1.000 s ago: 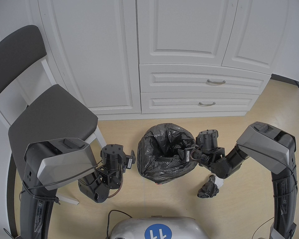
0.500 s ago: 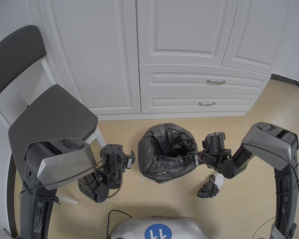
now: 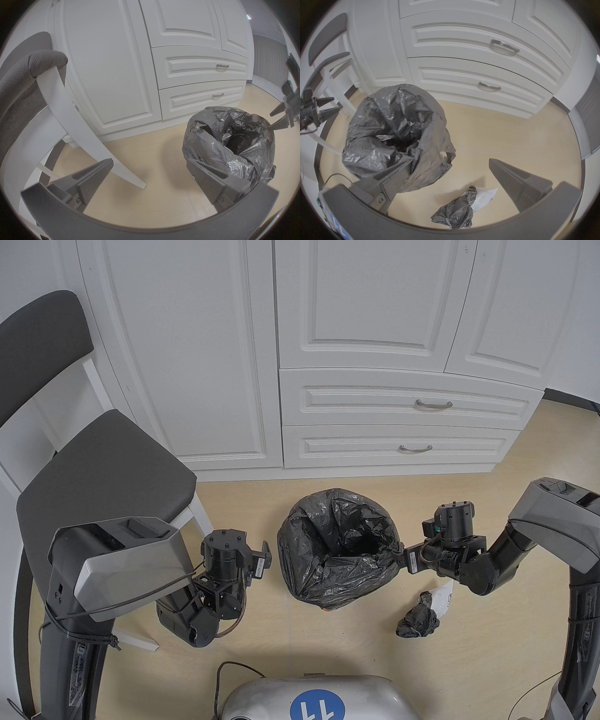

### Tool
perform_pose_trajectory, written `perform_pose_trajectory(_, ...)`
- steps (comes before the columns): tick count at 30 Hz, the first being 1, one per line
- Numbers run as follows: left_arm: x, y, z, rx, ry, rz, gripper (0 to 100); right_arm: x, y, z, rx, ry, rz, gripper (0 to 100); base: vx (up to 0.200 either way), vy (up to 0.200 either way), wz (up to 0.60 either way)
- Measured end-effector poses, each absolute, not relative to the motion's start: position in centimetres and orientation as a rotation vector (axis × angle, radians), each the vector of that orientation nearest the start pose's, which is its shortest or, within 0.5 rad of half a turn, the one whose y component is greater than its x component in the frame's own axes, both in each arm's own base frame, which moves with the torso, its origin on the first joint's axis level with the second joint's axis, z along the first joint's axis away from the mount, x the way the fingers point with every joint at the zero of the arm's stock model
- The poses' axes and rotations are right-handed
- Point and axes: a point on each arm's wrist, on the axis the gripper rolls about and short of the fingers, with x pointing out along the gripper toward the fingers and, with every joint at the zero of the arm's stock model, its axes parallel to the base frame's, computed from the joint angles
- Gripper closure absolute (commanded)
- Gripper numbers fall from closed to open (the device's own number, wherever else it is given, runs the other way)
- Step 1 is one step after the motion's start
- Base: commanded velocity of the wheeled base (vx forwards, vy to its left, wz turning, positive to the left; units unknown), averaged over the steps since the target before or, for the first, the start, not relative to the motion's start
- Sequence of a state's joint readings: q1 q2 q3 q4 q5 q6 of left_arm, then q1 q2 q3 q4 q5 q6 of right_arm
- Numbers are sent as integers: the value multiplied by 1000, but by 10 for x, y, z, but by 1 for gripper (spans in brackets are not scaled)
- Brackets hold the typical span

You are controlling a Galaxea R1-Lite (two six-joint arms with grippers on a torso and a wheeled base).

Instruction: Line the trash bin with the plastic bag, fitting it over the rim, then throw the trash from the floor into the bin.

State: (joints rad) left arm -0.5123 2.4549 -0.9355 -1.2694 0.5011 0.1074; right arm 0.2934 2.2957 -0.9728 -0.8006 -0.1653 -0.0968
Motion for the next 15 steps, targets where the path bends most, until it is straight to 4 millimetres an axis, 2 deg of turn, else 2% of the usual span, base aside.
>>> perform_pose_trajectory(8, 365, -193, -5, 229, 219, -23, 0, 379, 104, 26, -230, 526, 182, 0, 0, 0, 0)
perform_pose_trajectory(15, 364, -193, -5, 227, 212, -23, 0, 378, 103, 15, -271, 552, 196, 0, 0, 0, 0)
